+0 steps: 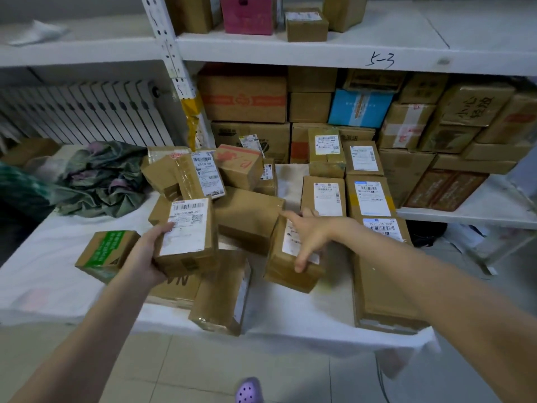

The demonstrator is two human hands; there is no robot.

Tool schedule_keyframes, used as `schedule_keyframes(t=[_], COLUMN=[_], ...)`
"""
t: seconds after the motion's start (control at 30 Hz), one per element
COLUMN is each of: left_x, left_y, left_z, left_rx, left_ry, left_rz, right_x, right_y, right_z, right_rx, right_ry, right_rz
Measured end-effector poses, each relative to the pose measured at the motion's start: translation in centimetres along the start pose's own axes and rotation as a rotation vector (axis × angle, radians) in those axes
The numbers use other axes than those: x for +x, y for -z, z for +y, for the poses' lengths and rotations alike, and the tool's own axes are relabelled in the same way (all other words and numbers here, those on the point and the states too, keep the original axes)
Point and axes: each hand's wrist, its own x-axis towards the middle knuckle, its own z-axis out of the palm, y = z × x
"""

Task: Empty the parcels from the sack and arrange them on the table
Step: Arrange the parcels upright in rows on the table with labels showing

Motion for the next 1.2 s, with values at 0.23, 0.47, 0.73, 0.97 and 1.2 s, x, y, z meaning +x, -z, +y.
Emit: schedule_keyframes(t=[0.23, 0.47, 0.73, 0.97, 1.2], left_x=[1.2, 5.6, 5.7, 7.2, 7.8], left_y=[3.9, 3.7, 0.2, -1.1, -0.4], left_z=[-0.1, 1.0, 3.8, 5.7, 4.2], left_rx=[0.117, 0.576, 1.141, 1.198, 1.557], left_ry=[0.067, -0.101, -0.519, -0.535, -0.329], left_rz=[0.062, 0.133, 0.082, -0.028, -0.051], right_x=[2.6, 5.2, 5.7, 7.4, 5.7], right_y=[1.0, -1.5, 0.5, 0.8, 2.0], right_z=[-6.5, -7.7, -8.4, -9.0, -6.7], right_rx=[-0.165, -0.030, -0.034, -0.028, -0.411], right_ry=[0.069, -0.081, -0.248, -0.353, -0.760], right_rz=[0.182, 0.104, 0.470, 0.453, 0.056])
